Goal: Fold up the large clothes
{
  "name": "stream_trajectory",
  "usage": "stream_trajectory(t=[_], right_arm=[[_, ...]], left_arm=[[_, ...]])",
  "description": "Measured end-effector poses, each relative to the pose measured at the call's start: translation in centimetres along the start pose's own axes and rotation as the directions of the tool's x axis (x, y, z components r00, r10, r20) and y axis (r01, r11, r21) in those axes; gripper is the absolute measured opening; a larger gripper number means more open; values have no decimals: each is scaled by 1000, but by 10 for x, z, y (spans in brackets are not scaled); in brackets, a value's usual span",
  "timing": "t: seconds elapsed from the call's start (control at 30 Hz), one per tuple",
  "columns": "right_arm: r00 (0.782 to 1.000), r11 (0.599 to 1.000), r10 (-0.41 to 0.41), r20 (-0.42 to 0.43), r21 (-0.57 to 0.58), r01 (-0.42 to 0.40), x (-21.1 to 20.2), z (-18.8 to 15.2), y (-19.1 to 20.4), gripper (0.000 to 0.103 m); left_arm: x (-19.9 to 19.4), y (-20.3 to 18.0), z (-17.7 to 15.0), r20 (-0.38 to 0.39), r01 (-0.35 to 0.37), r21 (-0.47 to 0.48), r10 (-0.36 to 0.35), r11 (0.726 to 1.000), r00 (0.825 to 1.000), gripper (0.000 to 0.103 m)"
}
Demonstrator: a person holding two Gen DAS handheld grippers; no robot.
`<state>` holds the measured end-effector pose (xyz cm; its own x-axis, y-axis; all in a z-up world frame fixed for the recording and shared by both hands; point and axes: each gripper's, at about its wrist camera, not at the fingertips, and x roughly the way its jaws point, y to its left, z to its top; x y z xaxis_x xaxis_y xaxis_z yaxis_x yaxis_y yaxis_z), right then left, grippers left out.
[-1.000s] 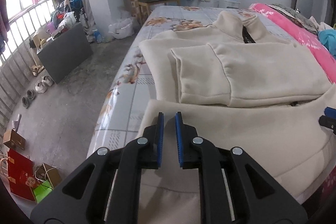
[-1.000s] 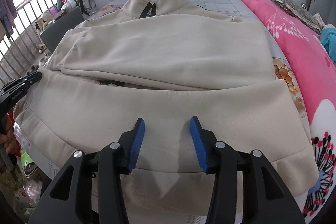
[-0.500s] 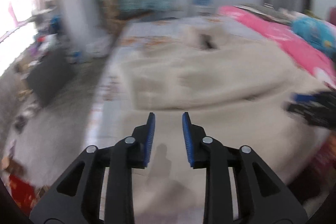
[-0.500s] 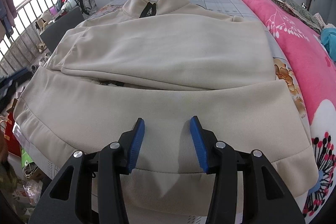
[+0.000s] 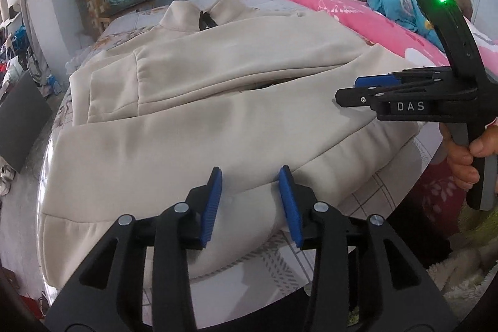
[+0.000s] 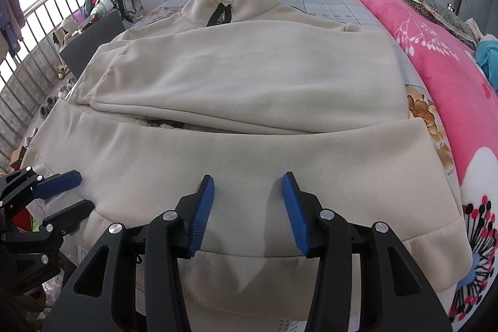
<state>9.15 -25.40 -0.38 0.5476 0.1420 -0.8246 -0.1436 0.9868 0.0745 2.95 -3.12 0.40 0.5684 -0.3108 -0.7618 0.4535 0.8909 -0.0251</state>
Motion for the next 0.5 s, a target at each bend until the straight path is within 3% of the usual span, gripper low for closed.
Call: stream_trajectory(t=[0.13, 0.33, 0.43, 0.5], right_arm=[[998, 998, 66, 23, 3, -66, -15, -1, 4, 45], [984, 978, 172, 55, -130, -164, -46, -17, 33, 45], [991, 977, 131, -5, -171, -130, -29, -30, 42, 45], [992, 977, 129, 1, -173, -127, -22, -35, 43, 47]], left_arm=[[-1, 2, 1, 3, 0, -11, 0, 1000, 1000, 38], [-2, 3, 0, 7, 5, -22, -5, 1000, 1000, 38], [-2, 3, -1, 8, 7, -26, -7, 1000, 1000, 38], [-2, 3, -1, 10, 8, -30, -8, 1000, 1000, 38]])
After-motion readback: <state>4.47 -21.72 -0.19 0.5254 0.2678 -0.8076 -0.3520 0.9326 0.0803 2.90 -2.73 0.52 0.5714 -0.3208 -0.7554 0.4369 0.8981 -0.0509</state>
